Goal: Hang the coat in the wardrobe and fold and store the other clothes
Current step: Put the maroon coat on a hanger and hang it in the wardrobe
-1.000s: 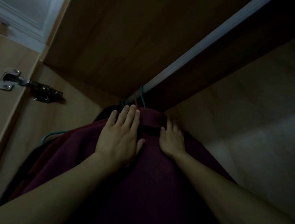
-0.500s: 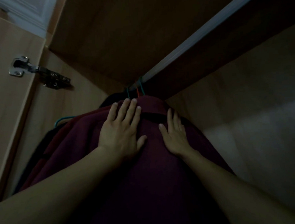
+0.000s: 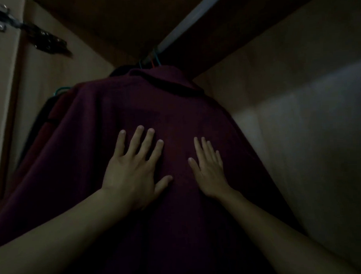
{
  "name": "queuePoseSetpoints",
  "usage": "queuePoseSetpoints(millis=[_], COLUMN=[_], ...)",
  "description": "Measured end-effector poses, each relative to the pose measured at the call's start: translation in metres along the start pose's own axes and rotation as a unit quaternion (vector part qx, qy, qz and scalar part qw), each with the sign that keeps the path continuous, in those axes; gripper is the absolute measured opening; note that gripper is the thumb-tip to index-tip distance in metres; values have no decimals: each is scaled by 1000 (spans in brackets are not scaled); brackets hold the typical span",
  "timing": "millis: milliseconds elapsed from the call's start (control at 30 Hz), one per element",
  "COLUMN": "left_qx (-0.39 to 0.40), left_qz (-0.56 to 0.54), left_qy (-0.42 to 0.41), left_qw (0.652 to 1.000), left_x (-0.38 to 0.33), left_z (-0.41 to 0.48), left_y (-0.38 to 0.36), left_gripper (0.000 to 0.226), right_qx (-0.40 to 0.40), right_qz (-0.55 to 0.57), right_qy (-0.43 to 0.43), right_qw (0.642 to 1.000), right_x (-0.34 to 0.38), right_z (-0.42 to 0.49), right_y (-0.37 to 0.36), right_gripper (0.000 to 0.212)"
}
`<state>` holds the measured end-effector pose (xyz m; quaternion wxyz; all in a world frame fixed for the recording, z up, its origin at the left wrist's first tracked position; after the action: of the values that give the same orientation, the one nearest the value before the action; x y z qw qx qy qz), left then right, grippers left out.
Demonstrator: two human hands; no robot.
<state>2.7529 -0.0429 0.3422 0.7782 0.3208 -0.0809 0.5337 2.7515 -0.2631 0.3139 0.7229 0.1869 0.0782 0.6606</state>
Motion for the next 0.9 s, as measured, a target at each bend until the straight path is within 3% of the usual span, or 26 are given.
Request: queuePoseSetpoints(millis=[233,533,900], left_qx=[89,162,150], left_qz=[32,10,-90], left_qy=[-38,-52,-25], left_qw=[995,985,984], left_x=[-40,-68,-83], left_z=[-65,-158,-175], left_y=[-25,-34,7], left_gripper=[99,93,84], right_qx=[48,153,159], right_qz=[-100,-124,-103], right_qy=[12,-9,-47], right_qw=[994,980,981], right_x=[-19,-42,-33], right_z=[-76,-189,-227], right_y=[-23,-27,34], right_gripper=[81,82,68])
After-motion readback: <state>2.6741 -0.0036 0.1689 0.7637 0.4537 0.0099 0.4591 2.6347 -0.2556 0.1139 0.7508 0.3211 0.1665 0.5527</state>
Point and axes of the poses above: each hand's wrist, its own z-axis towards the middle knuckle, its own y-axis out of the back of the hand, x = y × z, the point moved 4 cm from there along z, towards the middle knuckle, and after that the axes turned 8 degrees about -z, right-handed, at the moved point
